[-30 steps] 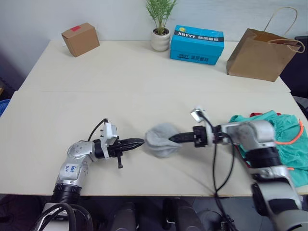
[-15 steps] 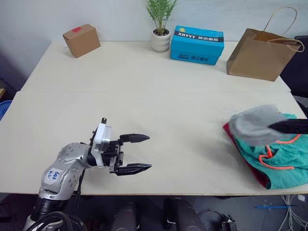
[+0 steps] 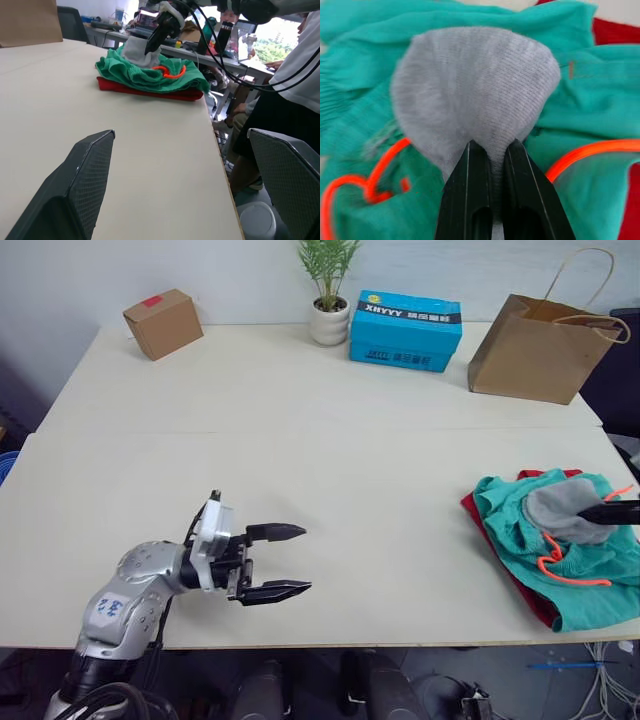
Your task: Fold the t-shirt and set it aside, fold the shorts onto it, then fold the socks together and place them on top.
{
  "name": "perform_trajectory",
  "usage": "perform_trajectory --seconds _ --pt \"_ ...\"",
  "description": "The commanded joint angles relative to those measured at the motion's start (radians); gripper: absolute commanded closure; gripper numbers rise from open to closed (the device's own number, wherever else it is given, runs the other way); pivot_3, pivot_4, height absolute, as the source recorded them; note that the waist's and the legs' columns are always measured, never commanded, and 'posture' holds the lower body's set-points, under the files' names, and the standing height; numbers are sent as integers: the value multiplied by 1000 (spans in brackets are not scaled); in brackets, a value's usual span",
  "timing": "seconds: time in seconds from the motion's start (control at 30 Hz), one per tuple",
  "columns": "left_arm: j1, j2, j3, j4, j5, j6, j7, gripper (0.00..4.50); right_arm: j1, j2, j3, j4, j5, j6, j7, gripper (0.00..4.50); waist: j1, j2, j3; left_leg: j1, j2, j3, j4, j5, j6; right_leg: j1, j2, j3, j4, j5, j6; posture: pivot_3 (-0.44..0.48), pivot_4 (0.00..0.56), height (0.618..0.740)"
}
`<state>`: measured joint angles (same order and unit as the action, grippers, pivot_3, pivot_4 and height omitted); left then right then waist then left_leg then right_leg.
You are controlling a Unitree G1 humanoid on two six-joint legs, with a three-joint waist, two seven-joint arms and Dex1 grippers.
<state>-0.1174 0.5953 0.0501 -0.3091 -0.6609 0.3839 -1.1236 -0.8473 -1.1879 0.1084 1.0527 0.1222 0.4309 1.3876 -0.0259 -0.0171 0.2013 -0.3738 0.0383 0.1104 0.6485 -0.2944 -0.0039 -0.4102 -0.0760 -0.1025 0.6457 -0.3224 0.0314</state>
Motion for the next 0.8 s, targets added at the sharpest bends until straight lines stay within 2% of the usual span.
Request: perform_trajectory --seconds 0.03,0.13,0.4,0.43,0.53,0.63,0.73,0.8 --pt "36 21 69 -56 -9 -38 12 0 -31 -23 -22 56 -39 -33 12 3876 0 0 0 0 0 0 0 0 0 0 0 0 0 0 0 0 150 740" --pt "37 17 85 -61 -12 -55 27 0 -32 -44 -43 62 -44 -47 25 2978 1 0 0 0 0 0 1 0 1 0 0 0 0 0 0 0 150 740" --pt "8 21 73 -34 21 -88 36 0 -50 -152 -91 6 -58 -73 76 141 8 4 1 0 0 0 1 -1 1 0 -1 0 0 0 0 0 150 740" --pt "6 27 74 -27 30 -93 33 0 -65 -162 -92 -14 -60 -55 85 21 4 4 1 0 0 0 1 -1 1 0 -1 0 0 0 0 0 150 740" --pt "-6 56 86 2 77 -120 32 0 -98 -198 -82 -68 -82 -33 125 21 -3 6 1 1 0 1 1 -1 1 0 0 1 1 0 0 0 150 740" --pt "-15 90 101 55 187 -189 87 0 -114 -170 -120 -155 -40 -83 149 21 -4 7 1 2 1 1 0 -1 -1 0 1 1 1 0 0 0 150 740" --pt "-7 111 108 100 280 -246 144 0 -62 -70 -167 -317 59 -82 179 21 -7 6 1 2 1 2 0 -2 -1 0 1 2 1 0 0 0 150 740" --pt "3 118 119 125 318 -282 166 0 37 109 -224 -504 138 -237 84 21 -9 3 -1 3 3 2 -1 -2 -1 0 2 2 2 0 0 0 150 740"
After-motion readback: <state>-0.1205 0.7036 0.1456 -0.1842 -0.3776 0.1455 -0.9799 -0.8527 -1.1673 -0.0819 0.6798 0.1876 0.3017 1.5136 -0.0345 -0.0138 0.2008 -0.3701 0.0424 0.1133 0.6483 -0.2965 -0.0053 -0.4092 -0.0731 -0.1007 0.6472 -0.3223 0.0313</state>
